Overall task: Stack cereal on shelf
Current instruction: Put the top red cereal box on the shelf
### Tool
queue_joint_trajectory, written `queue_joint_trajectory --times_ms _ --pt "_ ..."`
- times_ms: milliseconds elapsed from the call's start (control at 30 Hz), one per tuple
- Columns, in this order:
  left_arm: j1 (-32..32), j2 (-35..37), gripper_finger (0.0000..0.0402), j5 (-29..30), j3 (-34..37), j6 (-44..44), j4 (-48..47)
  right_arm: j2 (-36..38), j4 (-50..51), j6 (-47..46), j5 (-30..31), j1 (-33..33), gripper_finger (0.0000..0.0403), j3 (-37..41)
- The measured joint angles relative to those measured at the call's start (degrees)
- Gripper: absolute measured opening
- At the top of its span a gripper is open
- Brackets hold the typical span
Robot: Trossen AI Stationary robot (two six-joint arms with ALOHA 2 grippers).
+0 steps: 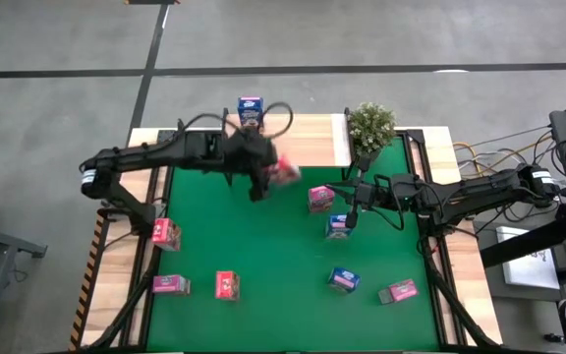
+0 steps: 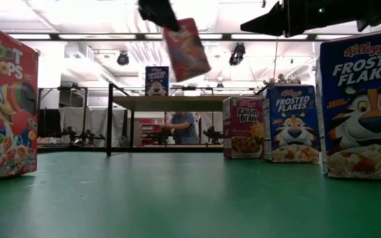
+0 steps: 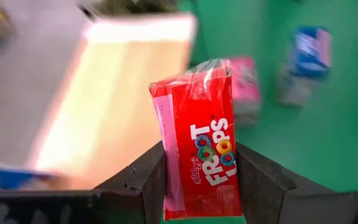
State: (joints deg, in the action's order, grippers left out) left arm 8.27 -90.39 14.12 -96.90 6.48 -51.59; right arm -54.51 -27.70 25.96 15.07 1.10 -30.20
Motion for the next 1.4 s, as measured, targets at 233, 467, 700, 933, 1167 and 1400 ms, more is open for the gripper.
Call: queue_joint_trajectory --times_ms 233,467,700,933,1167,1400 --pt "7.81 -8.66 0.0146 -0.05 -12.06 4.02 -1.98 0.01 0.41 0.15 0.0 0.0 0.0009 0.0" --pt "12.89 -16.83 0.0146 -0.08 -20.41 4.02 -6.21 0.01 1.06 0.17 0.0 0.0 0.0009 0.0" --pt "14.63 -21.45 0.0156 -3.1 -25.28 4.57 -7.57 0.01 1.15 0.17 0.02 0.0 0.0009 0.0" --pt "15.26 -23.81 0.0187 -3.14 -25.68 6.54 -7.88 0.01 1.35 0.17 0.04 0.0 0.0009 0.0" --pt "15.2 -23.69 0.0212 -3.16 -25.22 7.37 -7.4 0.01 1.32 0.2 0.07 0.0 0.0009 0.0" --pt "15.2 -23.67 0.0222 -3.16 -27.74 8.6 -7.72 0.01 1.31 0.2 0.07 0.0 0.0009 0.0"
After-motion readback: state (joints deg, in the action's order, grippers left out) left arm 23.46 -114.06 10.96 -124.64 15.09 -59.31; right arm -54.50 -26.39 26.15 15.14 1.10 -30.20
